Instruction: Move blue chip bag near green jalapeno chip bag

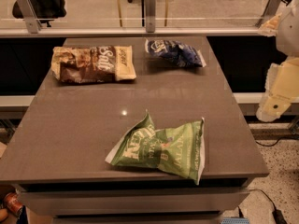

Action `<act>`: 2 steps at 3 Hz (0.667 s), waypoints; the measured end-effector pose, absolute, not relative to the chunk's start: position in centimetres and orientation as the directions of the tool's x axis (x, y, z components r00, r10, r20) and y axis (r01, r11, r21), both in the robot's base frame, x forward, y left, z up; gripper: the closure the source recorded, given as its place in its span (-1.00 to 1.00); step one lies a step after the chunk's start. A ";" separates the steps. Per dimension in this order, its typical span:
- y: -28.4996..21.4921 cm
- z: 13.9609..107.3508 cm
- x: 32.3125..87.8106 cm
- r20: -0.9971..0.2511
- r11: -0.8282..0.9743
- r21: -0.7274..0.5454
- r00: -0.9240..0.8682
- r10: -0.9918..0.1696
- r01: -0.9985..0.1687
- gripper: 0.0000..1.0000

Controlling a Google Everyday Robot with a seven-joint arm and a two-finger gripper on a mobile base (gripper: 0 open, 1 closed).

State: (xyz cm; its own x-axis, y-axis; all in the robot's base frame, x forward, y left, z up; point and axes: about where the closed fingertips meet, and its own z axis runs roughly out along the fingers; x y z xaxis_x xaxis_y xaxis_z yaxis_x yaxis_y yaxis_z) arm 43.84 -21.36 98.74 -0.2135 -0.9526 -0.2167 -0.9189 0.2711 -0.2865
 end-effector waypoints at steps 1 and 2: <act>-21.3 98.8 43.9 -0.218 0.271 -0.290 -0.213 -0.952 -0.918 -1.00; -21.0 98.1 45.6 -0.225 0.255 -0.285 -0.194 -0.955 -0.924 -1.00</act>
Offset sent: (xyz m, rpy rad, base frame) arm 0.0428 0.0075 -0.0217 0.0209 0.0226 0.0480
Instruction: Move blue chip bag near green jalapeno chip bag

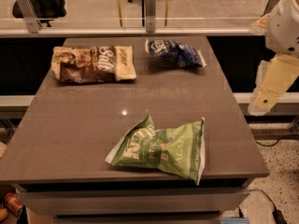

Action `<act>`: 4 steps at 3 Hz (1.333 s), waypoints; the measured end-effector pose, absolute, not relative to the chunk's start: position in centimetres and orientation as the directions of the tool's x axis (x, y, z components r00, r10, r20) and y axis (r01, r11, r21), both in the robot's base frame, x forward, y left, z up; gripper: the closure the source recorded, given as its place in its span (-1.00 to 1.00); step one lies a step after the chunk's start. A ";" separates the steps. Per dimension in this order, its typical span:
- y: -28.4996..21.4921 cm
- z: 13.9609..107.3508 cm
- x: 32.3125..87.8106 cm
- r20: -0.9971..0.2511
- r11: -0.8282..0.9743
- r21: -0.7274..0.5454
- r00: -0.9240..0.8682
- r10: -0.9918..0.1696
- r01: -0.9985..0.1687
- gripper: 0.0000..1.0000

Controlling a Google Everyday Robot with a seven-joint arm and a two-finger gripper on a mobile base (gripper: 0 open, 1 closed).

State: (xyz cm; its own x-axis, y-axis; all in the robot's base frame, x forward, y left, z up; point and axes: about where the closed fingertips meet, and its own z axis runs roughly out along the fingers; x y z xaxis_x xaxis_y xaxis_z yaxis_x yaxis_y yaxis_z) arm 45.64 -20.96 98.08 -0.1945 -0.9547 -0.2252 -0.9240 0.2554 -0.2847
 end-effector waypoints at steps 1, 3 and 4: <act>-20.0 96.4 48.3 -0.223 0.214 -0.272 -0.155 -0.962 -0.938 -1.00; -17.3 93.3 54.2 -0.222 0.120 -0.301 -0.053 -0.974 -0.946 -1.00; -15.8 92.4 57.5 -0.239 0.102 -0.345 -0.018 -0.971 -0.933 -1.00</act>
Offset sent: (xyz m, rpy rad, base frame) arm 0.0887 0.0349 -0.0537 -0.0036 0.0204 0.1716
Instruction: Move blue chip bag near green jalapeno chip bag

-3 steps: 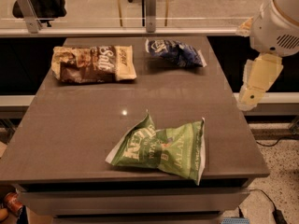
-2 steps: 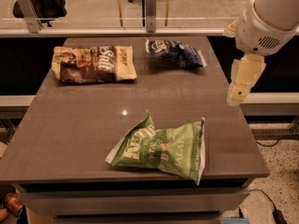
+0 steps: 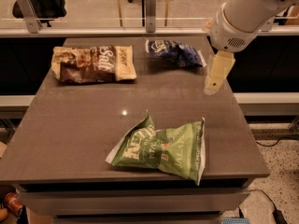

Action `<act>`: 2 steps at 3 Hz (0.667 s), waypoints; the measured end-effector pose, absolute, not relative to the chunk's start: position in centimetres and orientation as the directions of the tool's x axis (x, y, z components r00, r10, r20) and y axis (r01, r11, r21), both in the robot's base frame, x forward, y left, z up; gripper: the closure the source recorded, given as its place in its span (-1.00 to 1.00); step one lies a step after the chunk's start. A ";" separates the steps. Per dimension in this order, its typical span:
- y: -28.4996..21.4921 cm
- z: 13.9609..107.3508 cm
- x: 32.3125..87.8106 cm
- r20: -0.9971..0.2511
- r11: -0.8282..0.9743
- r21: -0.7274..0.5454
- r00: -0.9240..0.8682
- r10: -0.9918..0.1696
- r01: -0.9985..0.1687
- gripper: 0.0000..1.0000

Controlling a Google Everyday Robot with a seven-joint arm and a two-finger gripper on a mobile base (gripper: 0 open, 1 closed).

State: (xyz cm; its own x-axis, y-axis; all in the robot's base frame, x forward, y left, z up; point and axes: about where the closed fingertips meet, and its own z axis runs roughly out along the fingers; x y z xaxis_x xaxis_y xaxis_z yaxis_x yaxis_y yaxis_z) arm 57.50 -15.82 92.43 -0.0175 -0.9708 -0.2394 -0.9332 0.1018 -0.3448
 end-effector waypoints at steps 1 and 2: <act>-14.3 92.1 60.8 -0.263 0.095 -0.391 0.012 -0.965 -0.915 -1.00; -13.0 91.5 63.5 -0.286 0.098 -0.421 0.029 -0.958 -0.902 -1.00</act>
Offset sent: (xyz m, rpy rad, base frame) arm 0.0969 0.0438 -0.0137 0.0835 -0.1401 0.0299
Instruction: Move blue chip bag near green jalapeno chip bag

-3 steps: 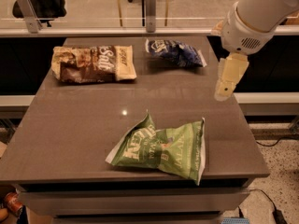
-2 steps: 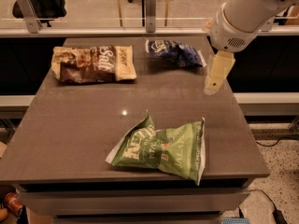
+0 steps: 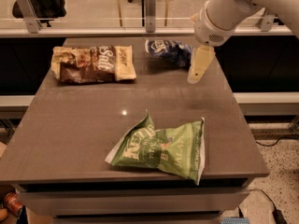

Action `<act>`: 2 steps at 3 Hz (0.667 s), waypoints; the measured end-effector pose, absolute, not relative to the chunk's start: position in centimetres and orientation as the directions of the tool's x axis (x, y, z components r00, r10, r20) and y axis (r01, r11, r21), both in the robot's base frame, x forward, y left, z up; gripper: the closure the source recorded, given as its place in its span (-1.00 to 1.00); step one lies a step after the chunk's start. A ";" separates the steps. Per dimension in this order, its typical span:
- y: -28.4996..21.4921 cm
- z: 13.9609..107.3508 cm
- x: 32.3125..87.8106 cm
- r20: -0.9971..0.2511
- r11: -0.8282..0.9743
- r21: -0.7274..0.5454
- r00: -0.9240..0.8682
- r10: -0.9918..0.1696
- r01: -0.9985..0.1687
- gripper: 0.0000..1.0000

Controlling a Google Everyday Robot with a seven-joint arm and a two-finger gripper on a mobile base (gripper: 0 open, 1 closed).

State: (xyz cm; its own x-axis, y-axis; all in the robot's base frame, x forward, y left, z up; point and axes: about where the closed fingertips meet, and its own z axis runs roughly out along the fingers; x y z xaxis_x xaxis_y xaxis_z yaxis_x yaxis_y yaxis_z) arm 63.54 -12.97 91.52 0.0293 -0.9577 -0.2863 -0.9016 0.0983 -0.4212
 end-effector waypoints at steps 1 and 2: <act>-11.9 90.6 65.5 -0.303 0.109 -0.449 0.036 -0.952 -0.887 -1.00; -11.2 89.3 67.2 -0.315 0.129 -0.470 0.030 -0.949 -0.873 -1.00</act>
Offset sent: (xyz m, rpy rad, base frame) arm 0.0574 0.0229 -0.0360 0.0482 -0.0965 -0.0453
